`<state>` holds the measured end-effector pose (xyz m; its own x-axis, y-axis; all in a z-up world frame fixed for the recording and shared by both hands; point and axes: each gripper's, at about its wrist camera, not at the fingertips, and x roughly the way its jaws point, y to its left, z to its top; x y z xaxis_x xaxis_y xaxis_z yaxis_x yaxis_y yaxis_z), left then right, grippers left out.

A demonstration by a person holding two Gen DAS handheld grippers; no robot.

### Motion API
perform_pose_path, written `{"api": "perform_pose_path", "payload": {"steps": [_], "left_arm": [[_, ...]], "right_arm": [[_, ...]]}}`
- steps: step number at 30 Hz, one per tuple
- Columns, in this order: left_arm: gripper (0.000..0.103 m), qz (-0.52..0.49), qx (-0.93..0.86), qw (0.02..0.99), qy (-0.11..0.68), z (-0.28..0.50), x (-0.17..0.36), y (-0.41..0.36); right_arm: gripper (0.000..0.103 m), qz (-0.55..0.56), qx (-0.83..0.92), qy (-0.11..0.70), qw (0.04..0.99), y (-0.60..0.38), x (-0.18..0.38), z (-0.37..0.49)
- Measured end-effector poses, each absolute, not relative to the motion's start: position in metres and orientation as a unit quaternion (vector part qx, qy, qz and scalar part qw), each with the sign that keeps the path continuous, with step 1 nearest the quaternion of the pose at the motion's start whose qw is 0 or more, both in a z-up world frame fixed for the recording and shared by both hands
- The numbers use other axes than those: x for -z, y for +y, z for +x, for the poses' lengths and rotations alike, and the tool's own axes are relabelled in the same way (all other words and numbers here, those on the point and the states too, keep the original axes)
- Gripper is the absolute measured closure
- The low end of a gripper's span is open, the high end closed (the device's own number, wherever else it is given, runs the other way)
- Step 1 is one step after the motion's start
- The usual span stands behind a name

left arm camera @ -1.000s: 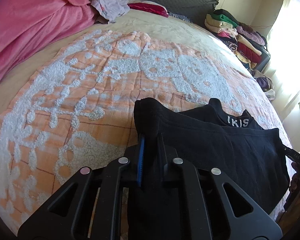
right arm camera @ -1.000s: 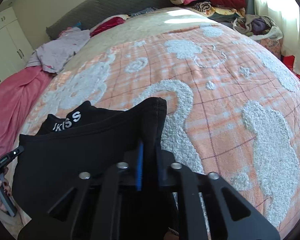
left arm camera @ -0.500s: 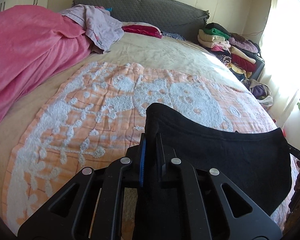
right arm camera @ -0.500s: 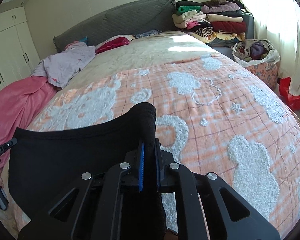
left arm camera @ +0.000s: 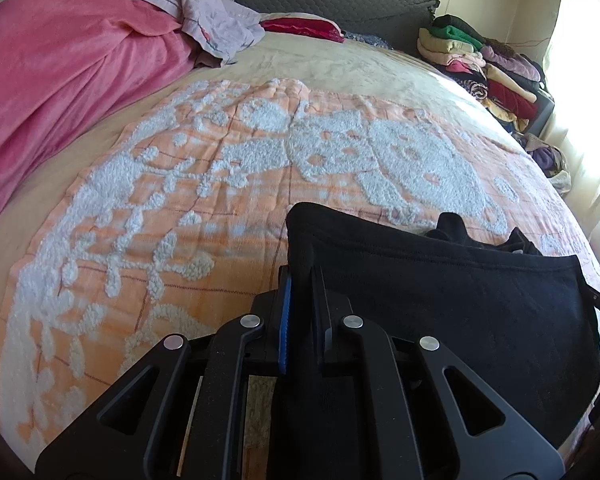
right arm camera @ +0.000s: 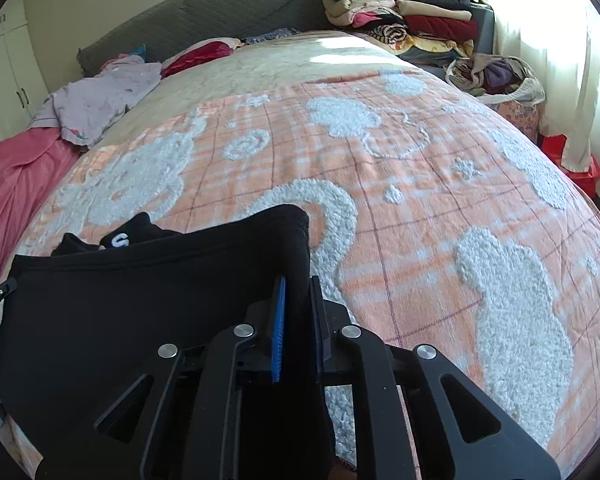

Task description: Fold small clothes

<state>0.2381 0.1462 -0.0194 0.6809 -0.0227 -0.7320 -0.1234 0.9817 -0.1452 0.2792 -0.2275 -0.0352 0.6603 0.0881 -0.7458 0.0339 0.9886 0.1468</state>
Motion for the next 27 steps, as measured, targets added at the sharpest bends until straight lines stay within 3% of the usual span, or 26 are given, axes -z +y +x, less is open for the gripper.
{"api": "perform_pose_path", "payload": {"steps": [6, 9, 18, 22, 27], "left_arm": [[0.099, -0.084, -0.026, 0.913, 0.399, 0.235, 0.019, 0.143], [0.098, -0.085, -0.027, 0.912, 0.401, 0.232, 0.020, 0.143], [0.097, -0.092, -0.026, 0.910, 0.403, 0.215, 0.017, 0.143], [0.090, -0.096, -0.029, 0.912, 0.397, 0.200, 0.009, 0.147], [0.074, -0.107, -0.029, 0.919, 0.377, 0.176, -0.010, 0.150]], "right_arm": [[0.085, 0.084, -0.001, 0.413, 0.907, -0.232, 0.037, 0.271], [0.075, 0.074, 0.007, 0.415, 0.907, -0.232, 0.037, 0.265], [0.060, 0.073, 0.016, 0.409, 0.909, -0.237, 0.029, 0.240], [0.054, 0.074, 0.012, 0.396, 0.915, -0.237, 0.017, 0.223], [0.047, 0.057, -0.007, 0.377, 0.924, -0.223, 0.000, 0.203]]}}
